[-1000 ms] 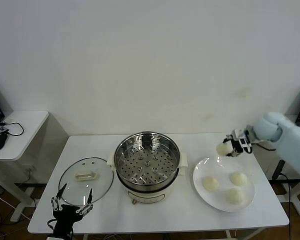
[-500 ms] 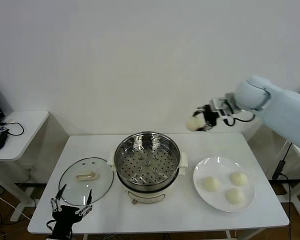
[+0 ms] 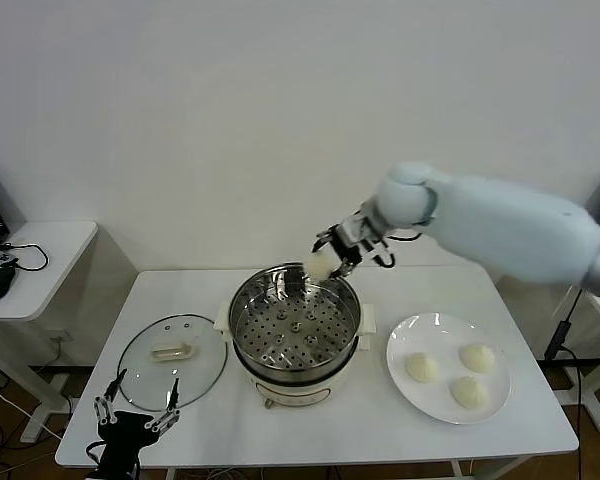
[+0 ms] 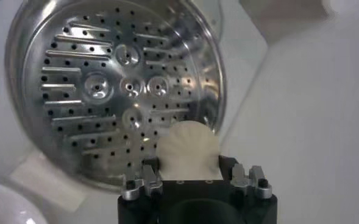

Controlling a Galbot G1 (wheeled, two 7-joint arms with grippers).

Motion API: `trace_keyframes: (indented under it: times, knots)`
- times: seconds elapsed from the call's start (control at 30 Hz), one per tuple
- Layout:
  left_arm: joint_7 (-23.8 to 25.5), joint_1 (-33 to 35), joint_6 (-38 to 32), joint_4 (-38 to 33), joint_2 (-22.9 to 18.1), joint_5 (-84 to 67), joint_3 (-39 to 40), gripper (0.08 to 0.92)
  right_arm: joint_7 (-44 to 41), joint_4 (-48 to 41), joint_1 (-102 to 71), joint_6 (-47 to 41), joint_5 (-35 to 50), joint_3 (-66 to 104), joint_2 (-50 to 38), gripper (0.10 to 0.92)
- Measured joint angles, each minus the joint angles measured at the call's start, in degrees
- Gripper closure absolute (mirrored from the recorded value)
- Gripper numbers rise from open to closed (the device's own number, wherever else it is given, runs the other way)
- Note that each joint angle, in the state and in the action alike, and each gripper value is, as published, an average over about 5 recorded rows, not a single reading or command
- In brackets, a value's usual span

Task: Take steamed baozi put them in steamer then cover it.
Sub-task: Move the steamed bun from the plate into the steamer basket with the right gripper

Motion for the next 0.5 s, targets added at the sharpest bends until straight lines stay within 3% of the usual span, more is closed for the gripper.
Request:
trace_keyframes:
  times: [0.5]
  knots:
    - [-0.01, 0.91, -0.01, -0.65, -1.52, 0.31, -0.34, 0.177, 3.48, -8.96, -5.65, 11.91, -15.26, -1.50, 10.13, 0.406]
